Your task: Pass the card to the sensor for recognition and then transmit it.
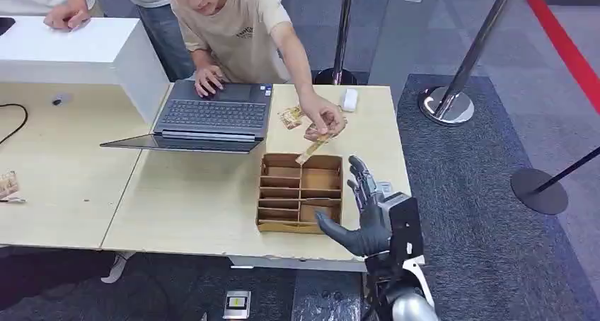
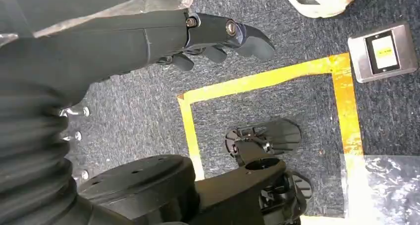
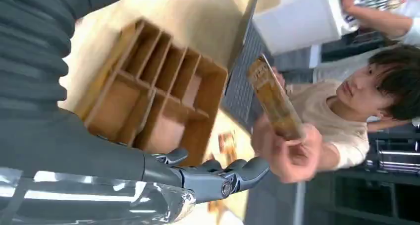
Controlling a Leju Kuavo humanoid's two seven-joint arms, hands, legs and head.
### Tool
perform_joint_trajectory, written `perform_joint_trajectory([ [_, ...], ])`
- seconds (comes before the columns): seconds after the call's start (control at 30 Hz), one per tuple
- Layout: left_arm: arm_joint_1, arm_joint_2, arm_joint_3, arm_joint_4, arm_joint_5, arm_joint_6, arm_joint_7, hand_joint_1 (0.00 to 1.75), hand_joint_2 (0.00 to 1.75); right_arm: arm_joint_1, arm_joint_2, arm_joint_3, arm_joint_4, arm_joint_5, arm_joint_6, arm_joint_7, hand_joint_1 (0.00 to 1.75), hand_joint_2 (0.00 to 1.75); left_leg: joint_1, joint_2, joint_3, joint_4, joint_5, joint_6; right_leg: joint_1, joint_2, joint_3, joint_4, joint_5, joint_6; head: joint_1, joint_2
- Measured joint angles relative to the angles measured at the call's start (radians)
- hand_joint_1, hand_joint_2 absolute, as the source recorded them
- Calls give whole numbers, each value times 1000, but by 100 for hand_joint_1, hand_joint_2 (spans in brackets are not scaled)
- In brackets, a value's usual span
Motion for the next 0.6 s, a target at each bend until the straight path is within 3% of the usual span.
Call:
perform_joint_trajectory([
  [0.2,0,2,0,0,1,-8,7,0,175,-58,-39,-21,-29,515,13,207,0,175,0,0,0,0,0,0,0,0,0,0,0,0,0,0],
  [0.3,1,3,-2,0,-6,-12,10,0,175,-94,-63,-23,-35,883,45,277,0,175,0,0,0,0,0,0,0,0,0,0,0,1,0,0],
  [0.37,0,3,-3,0,-10,-13,10,0,175,-120,-74,-27,-35,989,54,290,0,175,0,0,0,0,0,0,0,0,0,0,0,1,0,0],
  [0.6,0,2,-7,0,-12,-14,4,0,175,-186,-92,-15,-21,1109,80,296,0,175,0,0,0,0,0,0,0,0,0,0,0,1,0,0],
])
